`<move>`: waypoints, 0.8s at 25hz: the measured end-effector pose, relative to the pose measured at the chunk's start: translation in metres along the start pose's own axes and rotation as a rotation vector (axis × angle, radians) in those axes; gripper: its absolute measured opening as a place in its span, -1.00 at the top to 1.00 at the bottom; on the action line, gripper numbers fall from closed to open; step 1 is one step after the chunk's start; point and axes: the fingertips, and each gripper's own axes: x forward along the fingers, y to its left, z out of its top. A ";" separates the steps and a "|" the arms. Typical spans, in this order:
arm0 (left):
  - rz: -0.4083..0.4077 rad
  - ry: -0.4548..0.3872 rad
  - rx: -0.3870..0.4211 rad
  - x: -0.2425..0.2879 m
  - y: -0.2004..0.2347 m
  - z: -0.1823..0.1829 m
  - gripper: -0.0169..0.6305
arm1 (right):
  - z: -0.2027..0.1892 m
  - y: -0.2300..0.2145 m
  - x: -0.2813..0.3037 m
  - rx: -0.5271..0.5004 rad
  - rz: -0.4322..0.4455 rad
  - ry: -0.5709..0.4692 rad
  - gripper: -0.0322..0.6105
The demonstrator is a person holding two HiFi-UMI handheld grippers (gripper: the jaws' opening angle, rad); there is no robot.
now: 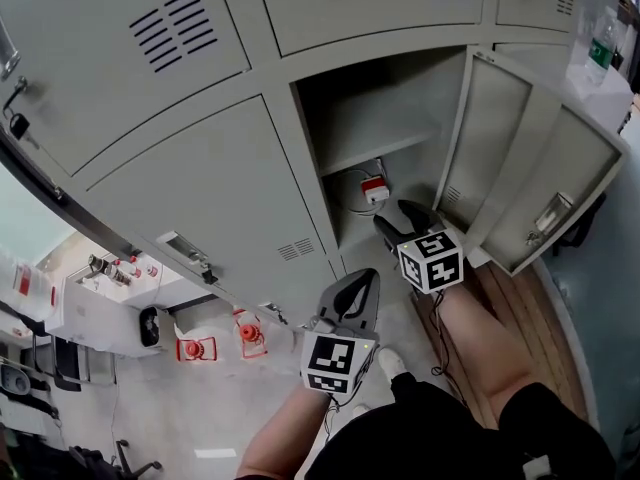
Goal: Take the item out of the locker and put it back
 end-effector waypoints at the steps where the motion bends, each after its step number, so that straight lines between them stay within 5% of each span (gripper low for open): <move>1: 0.000 0.001 0.002 0.003 0.001 -0.001 0.90 | -0.002 -0.005 0.007 0.000 -0.010 0.012 -0.01; 20: 0.016 0.026 -0.015 0.041 0.028 -0.015 0.90 | -0.043 -0.044 0.103 -0.015 -0.102 0.244 -0.19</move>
